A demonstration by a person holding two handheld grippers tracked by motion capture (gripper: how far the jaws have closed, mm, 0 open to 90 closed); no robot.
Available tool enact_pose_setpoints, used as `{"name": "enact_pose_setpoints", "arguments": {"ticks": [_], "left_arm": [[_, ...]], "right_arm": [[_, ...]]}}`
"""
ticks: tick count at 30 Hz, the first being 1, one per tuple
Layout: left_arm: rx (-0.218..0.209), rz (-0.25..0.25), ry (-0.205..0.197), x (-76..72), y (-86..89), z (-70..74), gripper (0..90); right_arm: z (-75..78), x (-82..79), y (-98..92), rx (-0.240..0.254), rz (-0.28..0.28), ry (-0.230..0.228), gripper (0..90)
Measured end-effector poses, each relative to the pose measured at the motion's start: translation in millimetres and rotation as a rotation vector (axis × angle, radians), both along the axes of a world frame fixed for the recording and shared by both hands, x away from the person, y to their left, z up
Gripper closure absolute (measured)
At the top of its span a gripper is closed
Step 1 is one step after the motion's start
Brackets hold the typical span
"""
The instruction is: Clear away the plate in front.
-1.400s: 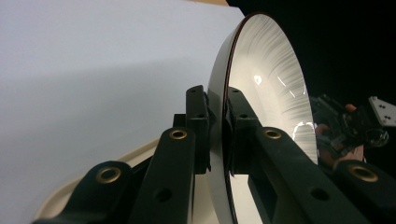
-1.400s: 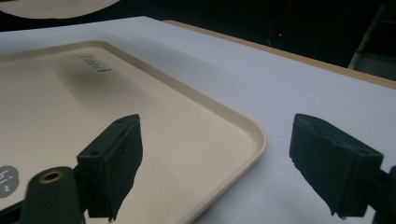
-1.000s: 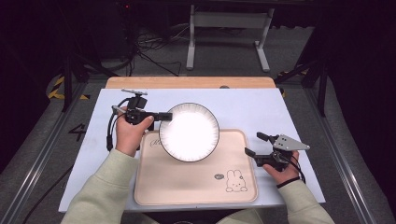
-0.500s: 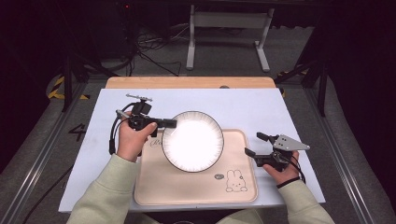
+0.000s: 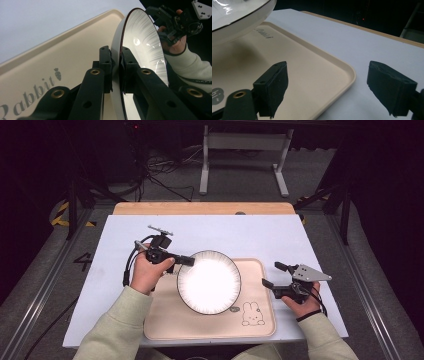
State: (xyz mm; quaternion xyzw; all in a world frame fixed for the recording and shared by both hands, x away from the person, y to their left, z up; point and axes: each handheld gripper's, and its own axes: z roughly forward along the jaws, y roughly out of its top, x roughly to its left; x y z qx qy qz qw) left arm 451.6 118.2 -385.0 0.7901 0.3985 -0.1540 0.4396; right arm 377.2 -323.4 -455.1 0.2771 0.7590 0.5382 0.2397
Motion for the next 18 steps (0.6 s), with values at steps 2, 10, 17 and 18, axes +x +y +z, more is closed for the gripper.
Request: {"name": "enact_pose_setpoints", "arguments": {"ticks": [2,10,17,18], "left_arm": [[0.008,-0.009,0.006,0.3,-1.7,-1.6,82.1],[0.049,-0.042,0.023,1.2,-8.6,-8.3,82.1],[0.071,-0.063,0.045,1.7,-12.5,-13.9,81.9],[0.072,-0.064,0.048,1.8,-12.9,-14.9,81.9]], "right_arm": [[0.0,0.0,0.0,0.000,0.001,0.000,17.6],[0.0,-0.1,0.1,-0.001,0.003,0.000,17.7],[0.0,0.0,0.4,-0.002,0.007,0.002,17.8],[0.0,0.0,0.4,-0.003,0.007,0.002,17.9]]}}
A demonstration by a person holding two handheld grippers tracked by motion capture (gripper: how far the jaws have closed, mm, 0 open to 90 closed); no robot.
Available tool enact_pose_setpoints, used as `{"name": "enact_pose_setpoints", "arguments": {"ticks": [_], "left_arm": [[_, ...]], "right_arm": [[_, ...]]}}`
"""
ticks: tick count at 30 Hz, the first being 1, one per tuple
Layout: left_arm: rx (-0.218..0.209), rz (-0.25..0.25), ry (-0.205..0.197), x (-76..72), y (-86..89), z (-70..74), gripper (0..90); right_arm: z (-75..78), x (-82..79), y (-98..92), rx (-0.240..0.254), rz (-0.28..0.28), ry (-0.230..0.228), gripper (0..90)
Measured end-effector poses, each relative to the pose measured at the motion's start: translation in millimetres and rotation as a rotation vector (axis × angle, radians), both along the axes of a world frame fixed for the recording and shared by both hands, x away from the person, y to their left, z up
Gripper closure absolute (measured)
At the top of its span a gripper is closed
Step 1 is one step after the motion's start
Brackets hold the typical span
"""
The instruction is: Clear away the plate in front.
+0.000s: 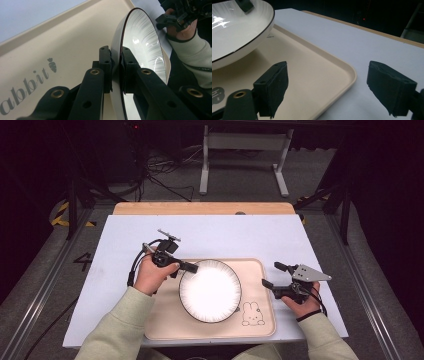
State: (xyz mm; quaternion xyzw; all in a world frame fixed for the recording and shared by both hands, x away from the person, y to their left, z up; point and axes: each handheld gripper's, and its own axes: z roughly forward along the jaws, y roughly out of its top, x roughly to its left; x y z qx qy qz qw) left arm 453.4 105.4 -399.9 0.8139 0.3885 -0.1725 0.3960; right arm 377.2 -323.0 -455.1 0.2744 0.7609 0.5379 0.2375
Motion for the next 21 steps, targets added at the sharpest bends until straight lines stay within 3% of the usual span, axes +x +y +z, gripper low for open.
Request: {"name": "enact_pose_setpoints", "arguments": {"ticks": [6,21], "left_arm": [[0.024,-0.012,0.008,1.7,-2.7,-5.4,81.8],[0.034,-0.027,0.038,5.2,-7.2,-15.2,81.5]], "right_arm": [[0.0,-0.1,0.0,0.000,0.001,0.000,17.8],[0.0,-0.1,0.3,-0.003,0.005,-0.004,17.9]]}}
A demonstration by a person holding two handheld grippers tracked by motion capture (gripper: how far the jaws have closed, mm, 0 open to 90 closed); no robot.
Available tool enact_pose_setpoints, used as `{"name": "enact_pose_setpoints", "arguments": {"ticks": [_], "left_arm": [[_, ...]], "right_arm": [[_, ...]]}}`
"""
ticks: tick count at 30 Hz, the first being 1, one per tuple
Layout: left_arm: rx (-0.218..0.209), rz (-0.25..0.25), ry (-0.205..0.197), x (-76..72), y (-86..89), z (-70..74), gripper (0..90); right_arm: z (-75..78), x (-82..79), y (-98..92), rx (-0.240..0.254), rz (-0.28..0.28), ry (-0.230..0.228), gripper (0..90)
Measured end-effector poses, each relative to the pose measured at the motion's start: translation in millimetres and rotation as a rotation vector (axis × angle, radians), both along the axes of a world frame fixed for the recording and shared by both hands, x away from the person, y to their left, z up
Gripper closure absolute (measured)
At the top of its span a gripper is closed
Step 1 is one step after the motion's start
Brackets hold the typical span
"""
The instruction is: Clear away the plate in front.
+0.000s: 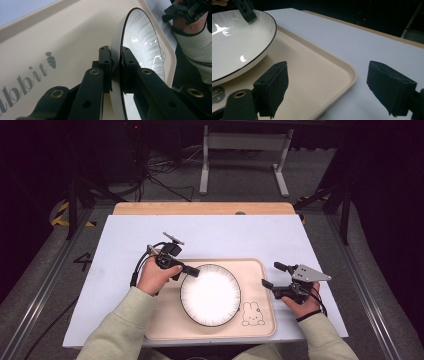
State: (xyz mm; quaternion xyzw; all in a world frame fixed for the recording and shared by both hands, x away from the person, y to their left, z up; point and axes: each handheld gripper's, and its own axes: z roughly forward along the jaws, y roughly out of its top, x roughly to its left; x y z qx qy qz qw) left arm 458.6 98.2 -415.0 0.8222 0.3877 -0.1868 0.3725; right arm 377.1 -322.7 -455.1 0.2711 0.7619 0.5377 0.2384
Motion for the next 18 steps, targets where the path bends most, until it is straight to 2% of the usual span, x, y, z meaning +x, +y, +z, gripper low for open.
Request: {"name": "enact_pose_setpoints", "arguments": {"ticks": [7,15,18], "left_arm": [[0.002,0.001,0.021,2.8,0.3,-4.8,81.8],[0.025,0.001,0.012,4.0,-0.5,-7.7,82.5],[0.019,0.007,0.016,5.1,-0.2,-10.6,82.8]], "right_arm": [[0.0,-0.4,0.2,0.000,-0.001,0.001,18.0],[-0.1,-0.4,0.2,0.000,-0.001,0.001,18.0],[-0.1,-0.4,0.2,0.000,-0.002,0.001,18.0]]}}
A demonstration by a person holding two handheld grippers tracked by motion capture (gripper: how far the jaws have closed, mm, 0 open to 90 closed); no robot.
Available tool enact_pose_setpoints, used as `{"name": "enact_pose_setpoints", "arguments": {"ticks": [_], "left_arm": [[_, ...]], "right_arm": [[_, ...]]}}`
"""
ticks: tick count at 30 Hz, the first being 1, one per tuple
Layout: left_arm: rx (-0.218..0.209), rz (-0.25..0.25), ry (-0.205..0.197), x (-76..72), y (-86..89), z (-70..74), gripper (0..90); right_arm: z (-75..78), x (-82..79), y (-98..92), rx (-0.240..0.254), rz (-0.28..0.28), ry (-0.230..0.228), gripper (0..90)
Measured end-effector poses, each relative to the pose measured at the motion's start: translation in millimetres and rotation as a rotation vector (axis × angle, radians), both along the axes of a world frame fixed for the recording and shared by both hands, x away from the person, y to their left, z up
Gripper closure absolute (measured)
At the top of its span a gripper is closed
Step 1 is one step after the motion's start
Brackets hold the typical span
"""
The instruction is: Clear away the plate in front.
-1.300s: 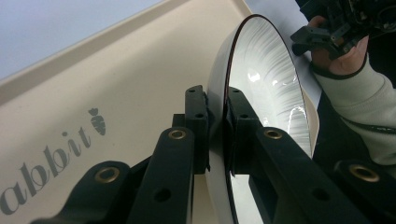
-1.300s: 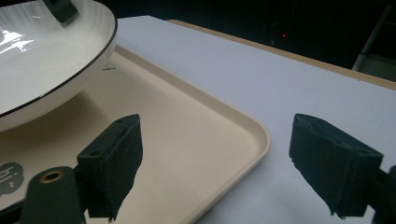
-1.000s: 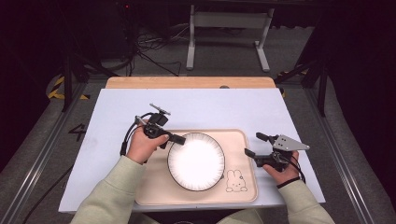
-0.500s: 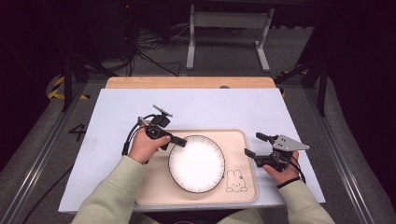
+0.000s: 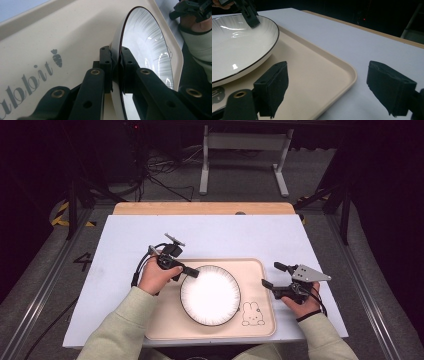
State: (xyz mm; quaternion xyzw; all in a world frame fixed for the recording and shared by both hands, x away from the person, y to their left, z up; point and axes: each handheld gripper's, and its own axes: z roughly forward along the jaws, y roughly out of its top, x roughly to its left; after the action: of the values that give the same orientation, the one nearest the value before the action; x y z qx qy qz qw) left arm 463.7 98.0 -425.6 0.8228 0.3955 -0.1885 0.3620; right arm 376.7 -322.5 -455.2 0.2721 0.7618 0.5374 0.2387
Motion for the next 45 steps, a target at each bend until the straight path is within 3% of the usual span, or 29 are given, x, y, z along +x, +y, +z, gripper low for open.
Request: {"name": "enact_pose_setpoints", "arguments": {"ticks": [18,22,31,33,36,38,39,41,42,43,45], "left_arm": [[0.029,0.008,-0.002,3.0,-1.3,-6.6,83.1],[0.015,0.016,0.007,4.2,-0.6,-8.4,82.1],[0.073,0.032,-0.007,4.8,-4.5,-15.4,77.4],[0.067,0.034,-0.005,4.9,-4.2,-15.2,75.8],[0.005,0.070,-0.018,4.6,1.5,-11.1,70.6],[-0.004,0.078,-0.024,4.2,2.8,-10.0,66.3],[-0.030,0.096,-0.052,1.8,6.4,-6.6,63.8],[-0.038,0.103,-0.087,-0.8,8.9,-3.6,57.2],[-0.041,0.109,-0.138,-2.9,10.7,-2.0,53.2],[-0.041,0.109,-0.138,-2.9,10.7,-2.0,46.9],[-0.027,0.116,-0.173,-7.1,12.5,1.6,45.5]], "right_arm": [[-0.1,-0.5,-0.4,0.003,0.000,-0.006,18.4],[-0.1,-0.6,-0.5,0.004,0.002,-0.007,18.6],[-0.1,-0.8,-0.4,0.002,0.004,-0.009,18.6],[-0.2,-0.8,-0.4,0.002,0.004,-0.010,18.6],[-0.1,-0.7,-0.3,0.000,0.007,-0.012,18.6],[-0.1,-0.7,-0.1,-0.001,0.008,-0.012,18.5],[-0.1,-0.6,-0.1,-0.001,0.007,-0.011,18.6],[-0.1,-0.3,-0.3,0.002,0.007,-0.005,18.5],[-0.1,-0.1,-0.4,0.004,0.008,-0.002,18.5],[-0.1,-0.1,-0.4,0.004,0.008,-0.002,18.5],[0.1,1.3,-0.6,0.003,0.008,0.009,18.5]]}}
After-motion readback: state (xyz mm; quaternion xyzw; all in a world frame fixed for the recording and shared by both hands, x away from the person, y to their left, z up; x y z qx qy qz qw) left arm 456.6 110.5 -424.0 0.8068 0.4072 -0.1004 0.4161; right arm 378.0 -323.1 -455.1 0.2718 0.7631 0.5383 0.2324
